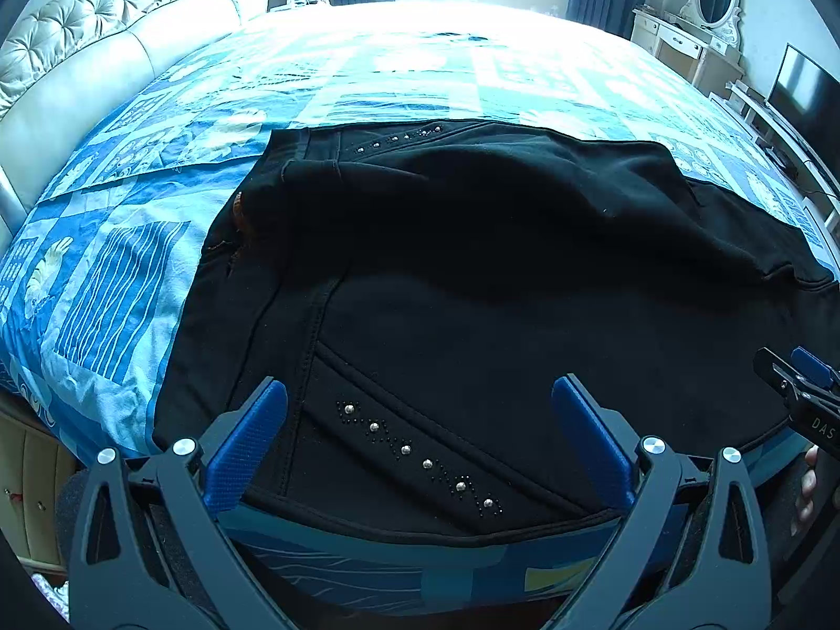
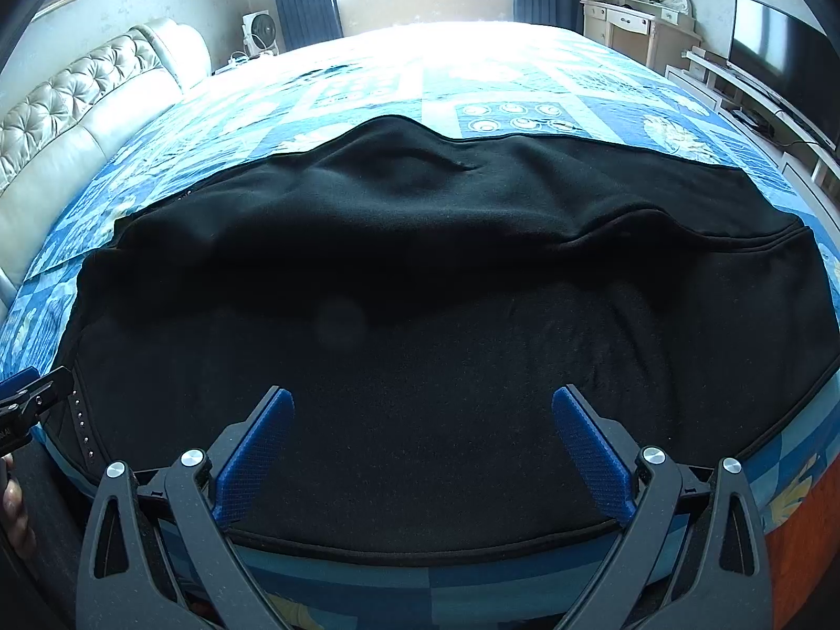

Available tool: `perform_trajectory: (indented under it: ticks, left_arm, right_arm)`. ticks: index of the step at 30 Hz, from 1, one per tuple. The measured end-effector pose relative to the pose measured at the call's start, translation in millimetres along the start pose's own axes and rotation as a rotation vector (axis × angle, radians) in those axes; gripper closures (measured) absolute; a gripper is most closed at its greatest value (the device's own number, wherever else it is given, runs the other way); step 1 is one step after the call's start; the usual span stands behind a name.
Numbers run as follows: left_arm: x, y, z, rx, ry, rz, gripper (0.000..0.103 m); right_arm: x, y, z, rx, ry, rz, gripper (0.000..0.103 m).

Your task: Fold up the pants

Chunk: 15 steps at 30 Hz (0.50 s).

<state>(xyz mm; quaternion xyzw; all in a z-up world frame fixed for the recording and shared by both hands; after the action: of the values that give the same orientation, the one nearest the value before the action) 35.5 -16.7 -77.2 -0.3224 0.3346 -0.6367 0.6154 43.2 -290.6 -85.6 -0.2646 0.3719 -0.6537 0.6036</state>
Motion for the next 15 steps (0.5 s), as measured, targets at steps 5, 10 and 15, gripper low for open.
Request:
perform_trajectory:
  ticks: [5, 10, 15]
  left_arm:
    - [0.3, -1.6, 1.2, 0.004, -0.004, -0.003, 0.002]
    - [1.3, -1.4, 0.8, 0.002, -0.003, -0.005, 0.002]
    - [2.1, -1.3, 0.6, 0.002, -0.004, -0.008, 0.002]
  right_arm:
    - [0.5, -0.5, -0.8, -0.001, 0.005, 0.003, 0.005]
    - [1.8, -1.9, 1.4, -0.001, 0.013, 0.007, 0.005]
    - [7.9, -3.4, 6.2, -0.015, 0.046, 0.043, 0.005]
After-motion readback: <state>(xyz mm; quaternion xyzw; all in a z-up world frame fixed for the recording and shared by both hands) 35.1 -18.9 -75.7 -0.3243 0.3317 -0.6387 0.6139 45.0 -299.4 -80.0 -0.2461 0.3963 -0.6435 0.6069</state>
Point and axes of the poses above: each gripper's, at about its wrist camera, not at the fingertips, and y roughly the way its jaws point, x to its right, z to its top, the point moved 9 cm from there along y, roughly the way its jaws point, and after that the axes turned 1 degree about x, right-handed, at the moved point
